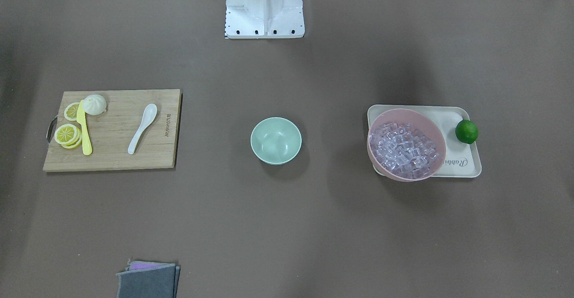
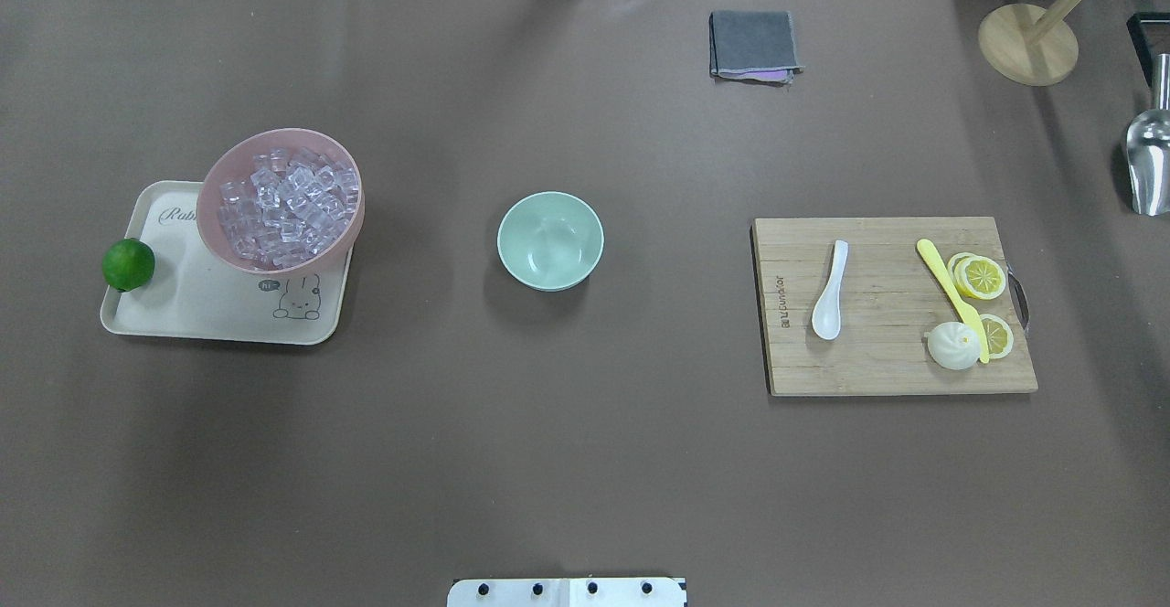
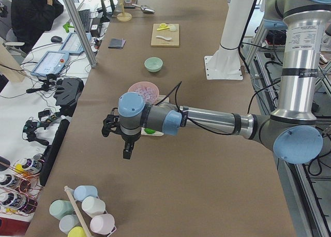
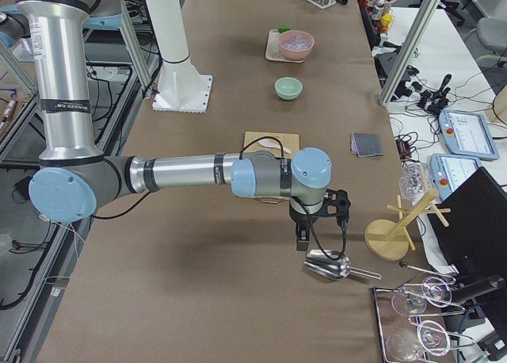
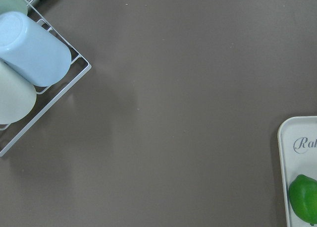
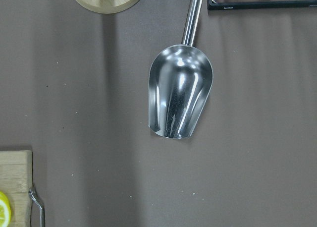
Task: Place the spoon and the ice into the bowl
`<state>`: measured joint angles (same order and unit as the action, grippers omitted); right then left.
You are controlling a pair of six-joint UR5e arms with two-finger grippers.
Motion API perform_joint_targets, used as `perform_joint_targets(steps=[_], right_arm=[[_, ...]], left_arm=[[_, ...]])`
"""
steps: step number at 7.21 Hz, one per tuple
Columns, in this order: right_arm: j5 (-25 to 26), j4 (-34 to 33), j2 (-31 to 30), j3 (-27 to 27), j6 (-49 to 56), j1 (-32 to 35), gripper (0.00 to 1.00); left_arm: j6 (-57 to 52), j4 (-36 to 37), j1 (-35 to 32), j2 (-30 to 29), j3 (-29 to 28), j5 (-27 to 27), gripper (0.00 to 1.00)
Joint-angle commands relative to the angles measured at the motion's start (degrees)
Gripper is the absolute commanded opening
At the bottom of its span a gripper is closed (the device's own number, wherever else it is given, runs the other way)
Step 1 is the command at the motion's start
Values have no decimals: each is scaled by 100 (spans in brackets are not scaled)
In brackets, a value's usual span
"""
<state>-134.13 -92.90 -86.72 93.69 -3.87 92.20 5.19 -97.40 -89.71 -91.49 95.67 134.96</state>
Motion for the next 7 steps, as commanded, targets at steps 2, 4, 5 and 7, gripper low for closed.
perform_joint_targets(steps=[2, 4, 5, 7], right_arm=[[-7, 0, 6, 9, 0, 0, 100], [-8, 0, -3, 9, 0, 0, 100], [-16, 0, -3, 9, 0, 0, 100], [-43, 0, 23, 0, -44, -17, 100]], left_arm=[[44, 2, 6, -9, -5, 4, 99], [44, 2, 6, -9, -13, 22, 99], [44, 2, 6, -9, -13, 22, 99], [26, 2, 6, -9, 30, 22, 99]])
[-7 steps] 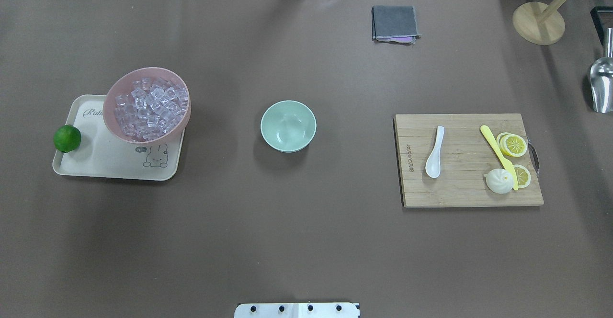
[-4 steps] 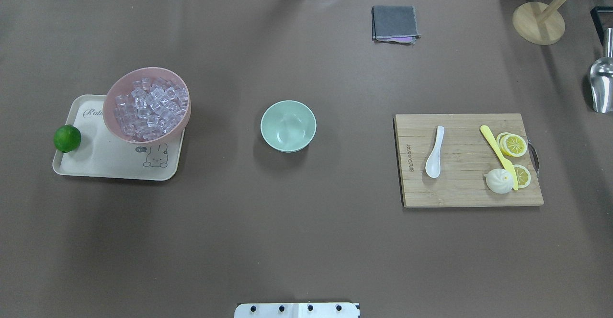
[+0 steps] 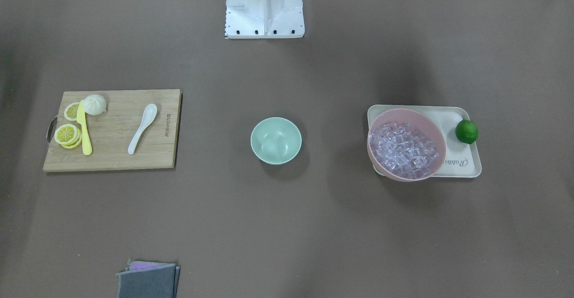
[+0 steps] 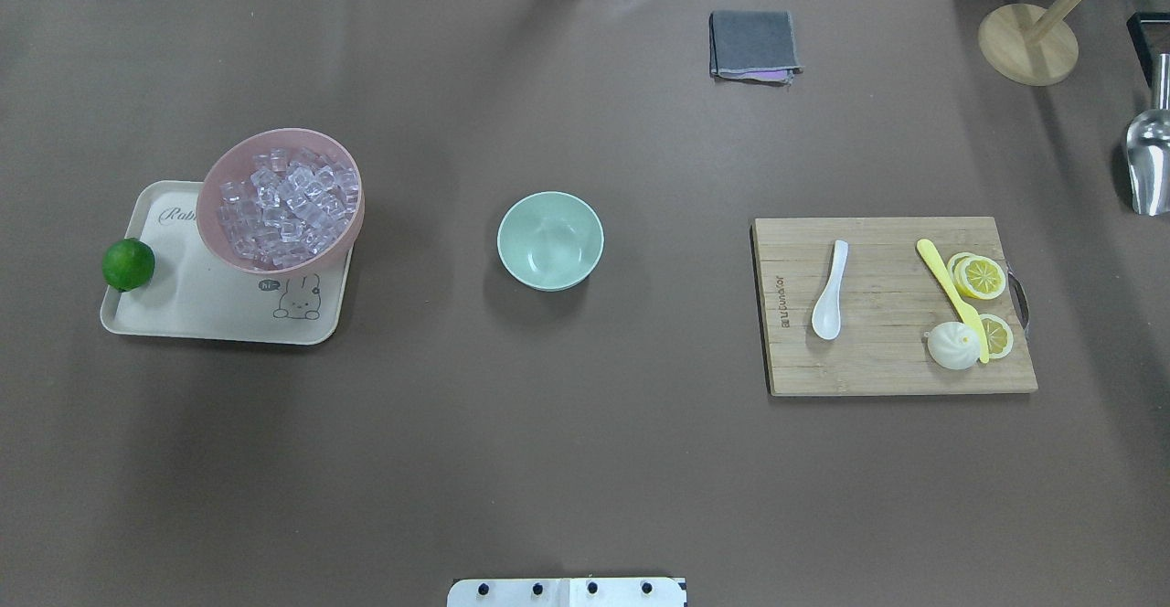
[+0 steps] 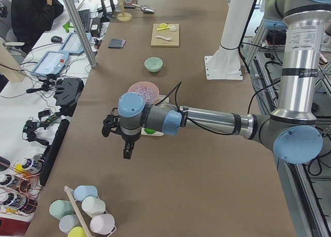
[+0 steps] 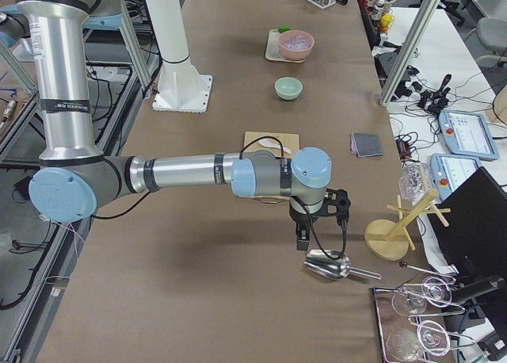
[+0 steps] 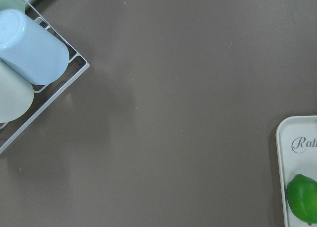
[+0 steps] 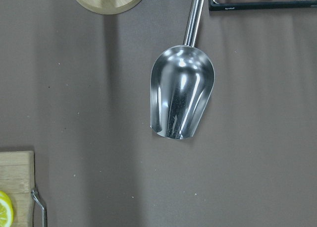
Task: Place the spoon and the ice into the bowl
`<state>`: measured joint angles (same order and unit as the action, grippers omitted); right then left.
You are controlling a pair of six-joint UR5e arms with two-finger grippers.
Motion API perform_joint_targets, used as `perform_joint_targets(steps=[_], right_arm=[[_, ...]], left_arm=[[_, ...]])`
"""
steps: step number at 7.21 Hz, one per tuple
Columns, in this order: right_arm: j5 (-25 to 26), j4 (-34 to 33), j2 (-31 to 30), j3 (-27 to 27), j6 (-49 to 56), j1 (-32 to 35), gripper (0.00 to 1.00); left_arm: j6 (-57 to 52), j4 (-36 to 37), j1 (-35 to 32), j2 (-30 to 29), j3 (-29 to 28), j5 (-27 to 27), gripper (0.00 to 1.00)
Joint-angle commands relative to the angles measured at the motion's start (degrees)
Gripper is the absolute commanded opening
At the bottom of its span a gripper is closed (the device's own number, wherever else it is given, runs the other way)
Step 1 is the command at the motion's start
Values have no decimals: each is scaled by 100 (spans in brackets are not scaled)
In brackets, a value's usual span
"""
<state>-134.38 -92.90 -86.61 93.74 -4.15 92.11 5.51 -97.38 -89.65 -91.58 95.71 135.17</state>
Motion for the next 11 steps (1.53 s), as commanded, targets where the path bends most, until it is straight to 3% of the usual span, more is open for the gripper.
perform_joint_targets(steps=[1, 11], right_arm=[[-27, 0, 4, -13, -15, -9, 100], [-18, 79, 13, 4, 98, -17, 100]], left_arm=[[11, 0, 0, -9, -8, 1, 99], [-6, -70, 0, -79, 71, 9, 99]])
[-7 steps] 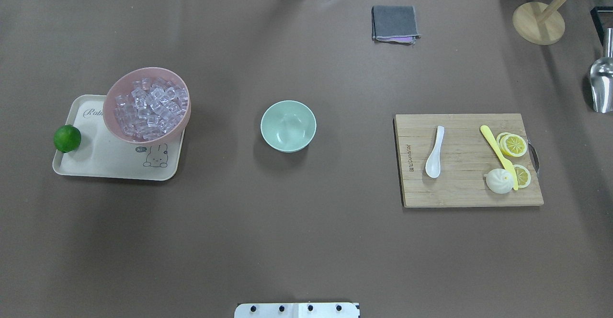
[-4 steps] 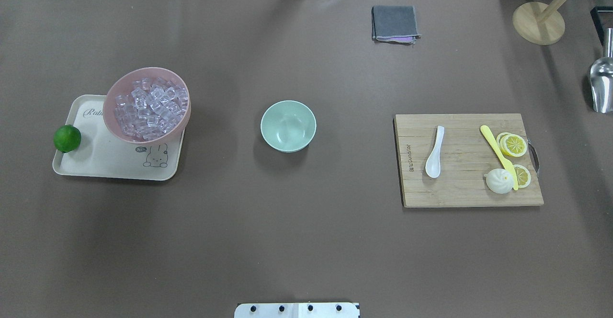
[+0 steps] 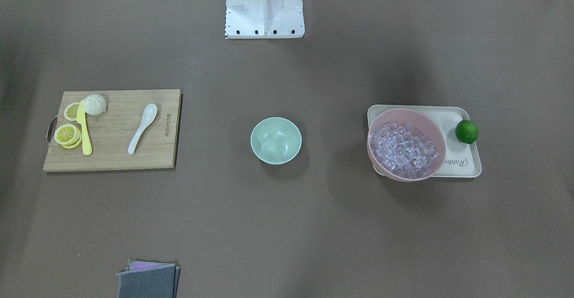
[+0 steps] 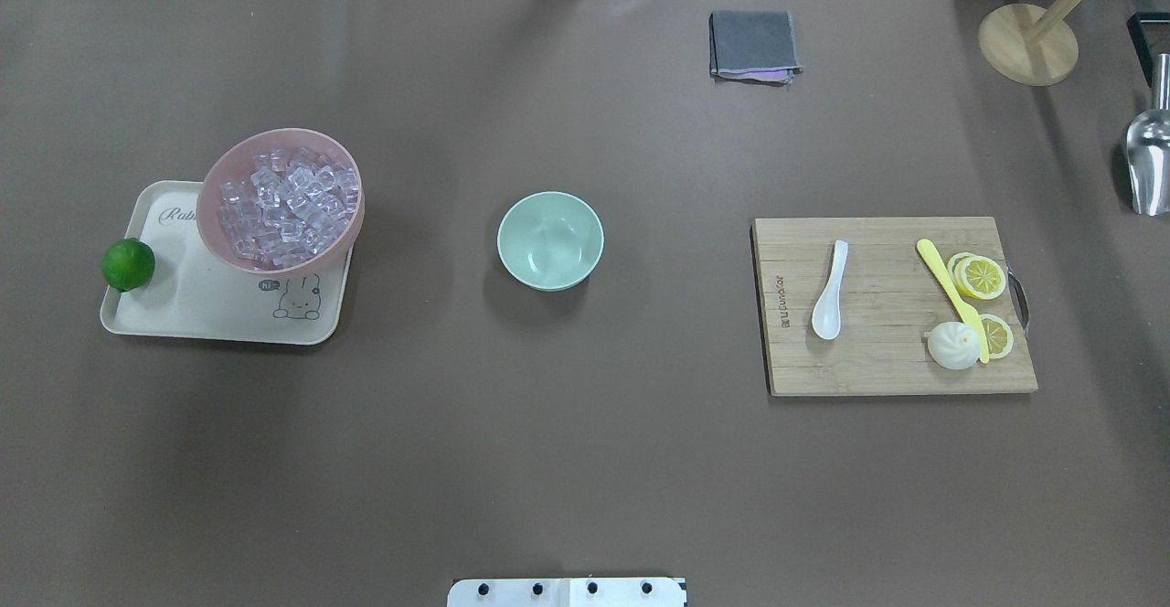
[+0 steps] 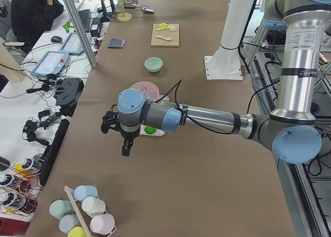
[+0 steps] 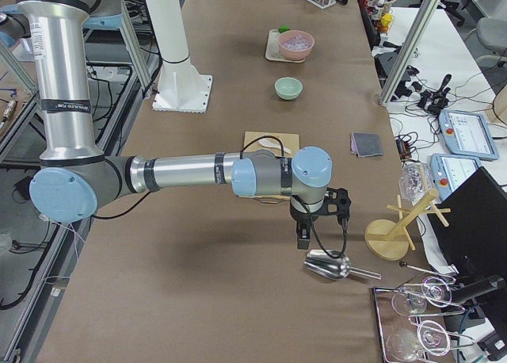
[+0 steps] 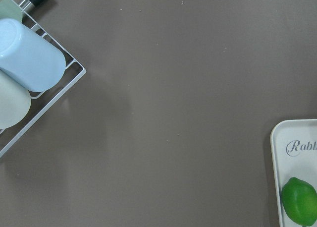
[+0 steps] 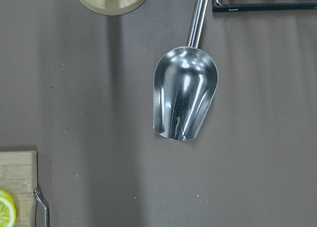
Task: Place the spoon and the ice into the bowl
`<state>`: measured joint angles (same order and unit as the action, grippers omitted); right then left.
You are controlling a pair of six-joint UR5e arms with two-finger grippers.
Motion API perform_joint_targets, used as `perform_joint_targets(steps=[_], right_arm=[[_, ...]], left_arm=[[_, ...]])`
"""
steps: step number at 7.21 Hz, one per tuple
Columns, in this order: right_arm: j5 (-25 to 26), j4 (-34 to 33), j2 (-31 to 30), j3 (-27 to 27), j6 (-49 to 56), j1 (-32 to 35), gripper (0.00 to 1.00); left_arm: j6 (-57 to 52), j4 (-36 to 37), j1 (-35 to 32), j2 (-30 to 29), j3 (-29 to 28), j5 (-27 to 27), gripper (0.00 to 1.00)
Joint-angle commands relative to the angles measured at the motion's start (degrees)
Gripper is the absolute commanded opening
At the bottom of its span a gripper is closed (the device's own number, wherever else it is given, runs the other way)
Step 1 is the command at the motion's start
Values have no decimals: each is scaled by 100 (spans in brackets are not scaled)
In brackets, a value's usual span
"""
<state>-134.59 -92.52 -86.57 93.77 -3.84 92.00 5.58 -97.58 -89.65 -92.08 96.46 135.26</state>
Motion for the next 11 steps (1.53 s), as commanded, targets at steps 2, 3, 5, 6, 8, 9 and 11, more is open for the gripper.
perform_joint_targets(steps=[2, 3, 5, 6, 8, 9, 11], right_arm=[[-23, 924, 0, -26, 59, -6, 100], [-101, 1224, -9, -8, 32, -93, 100], [-382, 1463, 8, -8, -3, -382, 100], [-444, 2065, -61, -43, -142, -419, 100], [-462, 2447, 43, -123, -705, -595, 100], [-628, 2597, -35, -175, -767, -682, 100], [-656, 2834, 78, -27, -2131, -1138, 100]], left_arm=[[5, -444, 35, -196, 4, 9, 99], [13, -803, 140, -249, 22, 174, 99], [1621, -1908, 873, -519, -91, 185, 98], [1726, -2053, 1297, -931, -179, 159, 98], [1971, -1993, 2052, -1339, -215, -795, 98], [2652, -2019, 2126, -1504, -198, -826, 98], [3787, -2263, 2362, -1620, -31, -826, 98]])
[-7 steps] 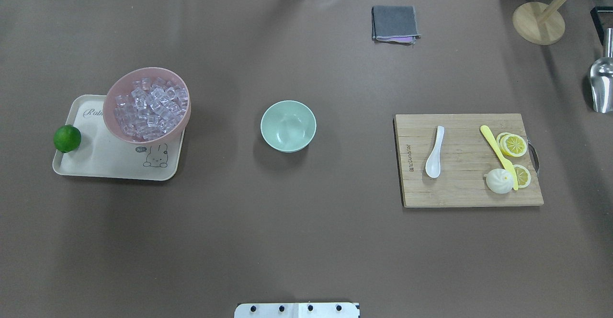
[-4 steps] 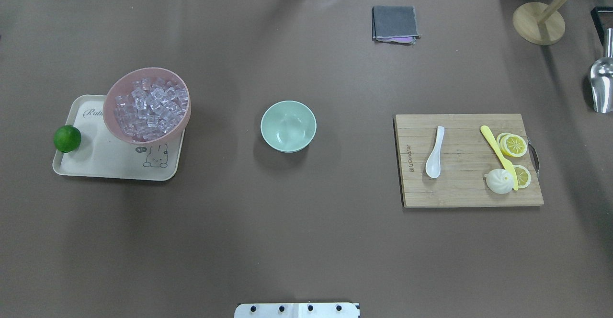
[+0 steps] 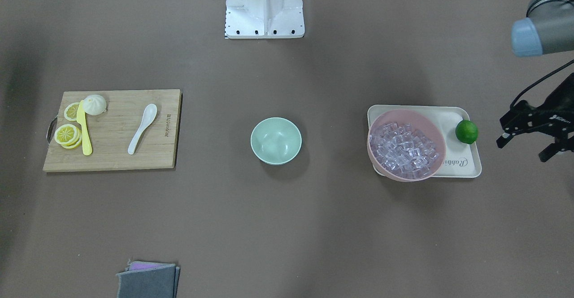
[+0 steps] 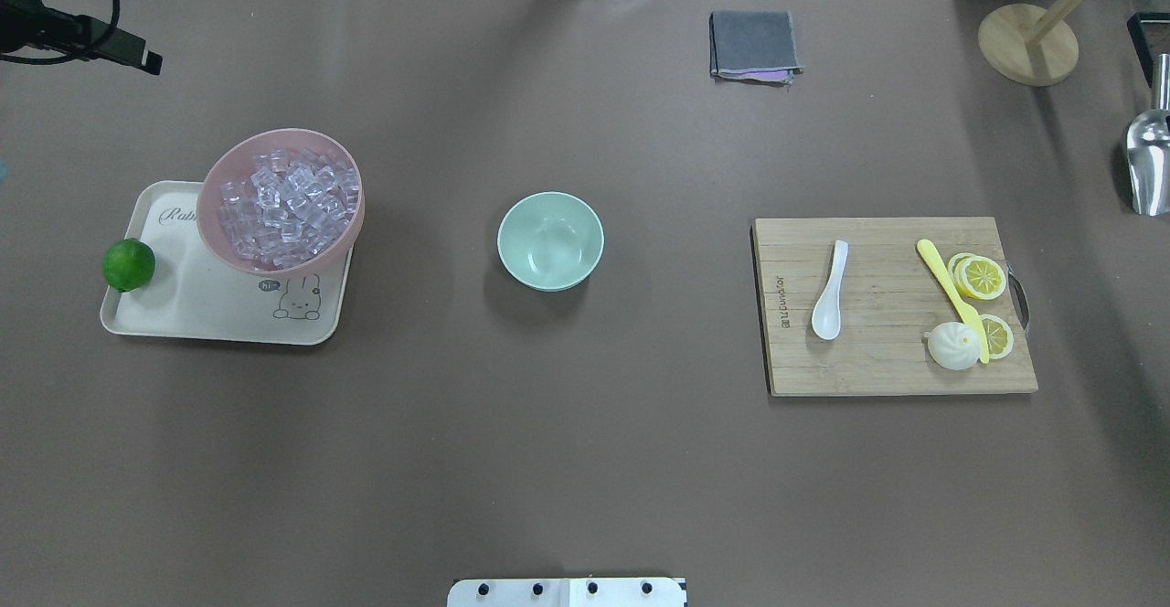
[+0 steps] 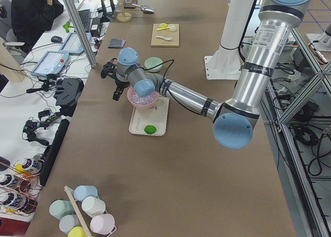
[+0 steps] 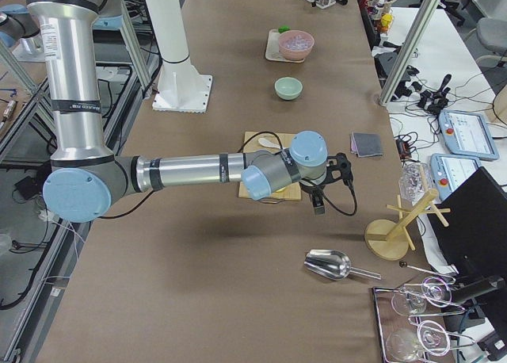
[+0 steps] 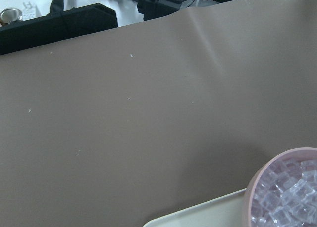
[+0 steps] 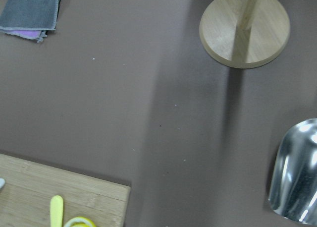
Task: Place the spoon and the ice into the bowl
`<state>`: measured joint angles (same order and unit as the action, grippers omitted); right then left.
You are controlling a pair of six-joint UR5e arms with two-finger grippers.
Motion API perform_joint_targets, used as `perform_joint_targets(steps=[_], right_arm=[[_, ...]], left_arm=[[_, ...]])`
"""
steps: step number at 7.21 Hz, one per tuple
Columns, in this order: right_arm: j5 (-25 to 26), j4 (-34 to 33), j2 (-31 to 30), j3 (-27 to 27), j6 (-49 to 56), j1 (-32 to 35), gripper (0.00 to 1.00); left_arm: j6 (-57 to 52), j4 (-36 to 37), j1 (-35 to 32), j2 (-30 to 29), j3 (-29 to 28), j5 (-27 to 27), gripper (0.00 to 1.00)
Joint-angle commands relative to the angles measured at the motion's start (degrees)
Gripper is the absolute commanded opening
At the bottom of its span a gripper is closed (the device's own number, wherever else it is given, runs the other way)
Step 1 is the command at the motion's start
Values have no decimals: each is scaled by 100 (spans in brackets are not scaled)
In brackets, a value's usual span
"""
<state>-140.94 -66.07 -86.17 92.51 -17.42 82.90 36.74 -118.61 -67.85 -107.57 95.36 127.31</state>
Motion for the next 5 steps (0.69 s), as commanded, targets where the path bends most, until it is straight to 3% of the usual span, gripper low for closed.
perform_joint_targets(steps=[1, 3, 4, 5], right_arm=[[109, 566, 48, 135, -1633, -448, 100], [975, 903, 39, 624, -3636, -1306, 100], [1616, 903, 22, 880, -4020, -1894, 100], [1770, 903, 30, 926, -4163, -2144, 100]], left_arm=[[1198, -423, 367, -80, 80, -39, 98], [1598, -461, 884, -238, 115, -669, 98], [1599, -461, 1070, -308, 89, -794, 98], [1582, -452, 1229, -317, 71, -900, 98]])
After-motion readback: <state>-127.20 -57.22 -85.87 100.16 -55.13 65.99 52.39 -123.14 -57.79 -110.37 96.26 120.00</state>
